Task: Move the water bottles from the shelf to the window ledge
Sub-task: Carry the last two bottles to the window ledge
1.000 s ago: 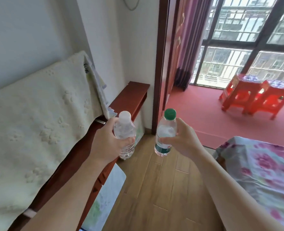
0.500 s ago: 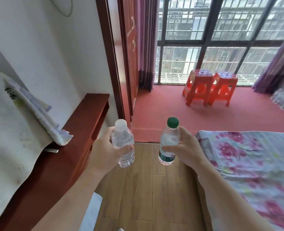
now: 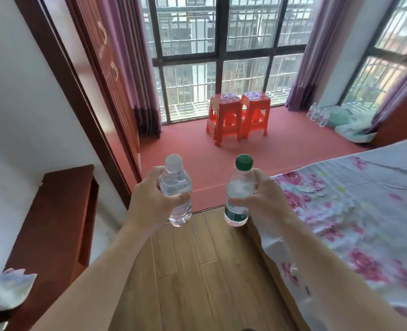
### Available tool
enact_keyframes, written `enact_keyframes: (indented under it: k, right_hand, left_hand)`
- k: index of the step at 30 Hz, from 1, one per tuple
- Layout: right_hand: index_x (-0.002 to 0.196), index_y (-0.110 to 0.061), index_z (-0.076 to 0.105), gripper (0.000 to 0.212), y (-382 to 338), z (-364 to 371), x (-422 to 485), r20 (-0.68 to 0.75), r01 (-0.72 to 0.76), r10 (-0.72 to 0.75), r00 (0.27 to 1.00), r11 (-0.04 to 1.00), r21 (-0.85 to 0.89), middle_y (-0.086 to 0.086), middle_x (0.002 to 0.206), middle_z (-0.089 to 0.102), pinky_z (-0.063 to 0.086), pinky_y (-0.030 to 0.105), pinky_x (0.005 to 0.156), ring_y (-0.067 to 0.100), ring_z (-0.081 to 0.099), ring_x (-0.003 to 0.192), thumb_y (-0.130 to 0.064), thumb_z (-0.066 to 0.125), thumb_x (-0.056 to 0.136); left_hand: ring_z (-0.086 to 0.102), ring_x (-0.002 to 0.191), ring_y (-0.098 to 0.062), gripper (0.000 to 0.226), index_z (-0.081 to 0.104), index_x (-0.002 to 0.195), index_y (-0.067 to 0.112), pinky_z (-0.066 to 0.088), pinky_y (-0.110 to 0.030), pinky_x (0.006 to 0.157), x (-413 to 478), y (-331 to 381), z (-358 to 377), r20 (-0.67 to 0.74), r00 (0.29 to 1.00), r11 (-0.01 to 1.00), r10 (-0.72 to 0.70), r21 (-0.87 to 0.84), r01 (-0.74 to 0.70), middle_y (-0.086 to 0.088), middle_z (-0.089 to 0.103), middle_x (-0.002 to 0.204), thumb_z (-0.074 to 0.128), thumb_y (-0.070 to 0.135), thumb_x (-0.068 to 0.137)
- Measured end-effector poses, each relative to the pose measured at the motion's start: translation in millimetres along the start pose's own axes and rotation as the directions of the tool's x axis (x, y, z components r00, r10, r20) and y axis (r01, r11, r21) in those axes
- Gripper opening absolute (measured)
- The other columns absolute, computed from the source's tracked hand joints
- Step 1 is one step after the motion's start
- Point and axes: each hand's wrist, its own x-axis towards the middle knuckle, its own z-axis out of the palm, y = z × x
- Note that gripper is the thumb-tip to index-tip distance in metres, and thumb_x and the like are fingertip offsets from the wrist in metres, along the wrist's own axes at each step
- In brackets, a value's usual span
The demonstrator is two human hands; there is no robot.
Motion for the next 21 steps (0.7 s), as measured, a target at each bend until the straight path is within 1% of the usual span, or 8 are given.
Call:
enact_keyframes:
  k: [2,5,8,11,13,16,19,21]
  right_hand:
    - [0.108,-0.033,0.060,0.057,3.2,-8.0,11.5,-0.022,-0.027,0.026,0.999,1.000,-0.005,-0.011,0.095,0.069,0.056,0.032,0.075,0.008,0.067,0.089,-0.029,0.086,0.058]
    - [0.108,-0.028,0.059,0.053,10.5,-21.1,38.0,-0.060,-0.072,0.072,0.996,0.997,0.002,-0.012,0.095,0.067,0.045,0.018,0.063,0.003,0.065,0.087,-0.023,0.086,0.063]
    - [0.109,-0.028,0.059,0.054,22.5,-29.5,76.9,-0.082,-0.085,0.086,0.993,0.996,0.012,-0.010,0.096,0.068,0.045,0.015,0.060,0.005,0.066,0.086,-0.022,0.086,0.063]
    - [0.109,-0.029,0.060,0.054,33.5,-39.7,122.7,-0.098,-0.110,0.115,0.989,0.992,0.059,-0.010,0.094,0.068,0.044,0.008,0.054,0.003,0.066,0.084,-0.017,0.085,0.063]
    - [0.108,-0.031,0.060,0.055,37.7,-46.4,156.8,-0.093,-0.114,0.119,0.989,0.992,0.061,-0.011,0.093,0.070,0.047,0.012,0.058,0.004,0.068,0.084,-0.020,0.085,0.061]
    - [0.111,-0.032,0.060,0.059,37.0,-53.3,209.5,-0.063,-0.099,0.101,0.993,0.995,0.032,-0.010,0.096,0.071,0.056,0.027,0.071,0.009,0.069,0.088,-0.025,0.086,0.058]
    - [0.110,-0.031,0.061,0.059,31.1,-55.0,253.6,-0.070,-0.074,0.076,0.995,0.997,0.027,-0.010,0.096,0.070,0.055,0.028,0.072,0.010,0.067,0.089,-0.023,0.087,0.058]
    - [0.109,-0.033,0.061,0.058,25.9,-54.2,280.4,-0.070,-0.077,0.079,0.994,0.997,0.024,-0.010,0.095,0.070,0.054,0.027,0.071,0.009,0.067,0.088,-0.023,0.087,0.058]
  left_hand:
    - [0.065,0.084,0.003,0.062,0.060,0.115,0.035,0.046,-0.012,0.069,23.7,-2.6,14.7,0.052,0.998,1.000,0.019,0.008,-0.020,0.016,0.070,0.098,0.092,0.038,0.062]
    - [0.067,0.090,-0.005,0.067,0.059,0.116,0.038,0.054,-0.031,0.081,61.5,-3.2,42.4,0.110,0.994,1.000,0.022,0.007,-0.023,0.017,0.069,0.100,0.091,0.044,0.058]
    - [0.065,0.093,-0.002,0.068,0.060,0.118,0.035,0.054,-0.032,0.084,102.0,0.6,71.7,0.160,0.986,0.999,0.048,-0.021,-0.045,0.018,0.068,0.102,0.094,0.036,0.059]
    - [0.066,0.093,-0.006,0.070,0.060,0.118,0.035,0.056,-0.035,0.085,147.3,4.2,94.5,0.169,0.985,0.999,0.046,-0.023,-0.043,0.016,0.069,0.102,0.095,0.037,0.057]
    - [0.067,0.094,-0.008,0.073,0.059,0.120,0.034,0.056,-0.036,0.085,179.4,7.0,104.6,0.160,0.986,0.999,0.047,-0.015,-0.045,0.014,0.069,0.104,0.095,0.040,0.057]
    - [0.067,0.093,-0.005,0.071,0.060,0.118,0.035,0.055,-0.030,0.082,222.5,12.0,111.9,0.105,0.993,0.999,0.054,0.000,-0.054,0.016,0.070,0.102,0.094,0.044,0.057]
    - [0.063,0.091,0.005,0.068,0.061,0.118,0.033,0.046,-0.016,0.073,257.3,14.1,113.9,0.081,0.996,0.999,0.045,0.017,-0.047,0.021,0.067,0.099,0.093,0.044,0.059]
    - [0.061,0.089,0.009,0.067,0.062,0.118,0.032,0.044,-0.015,0.071,280.8,12.0,115.5,0.072,0.997,0.999,0.034,0.011,-0.035,0.023,0.066,0.098,0.093,0.042,0.060]
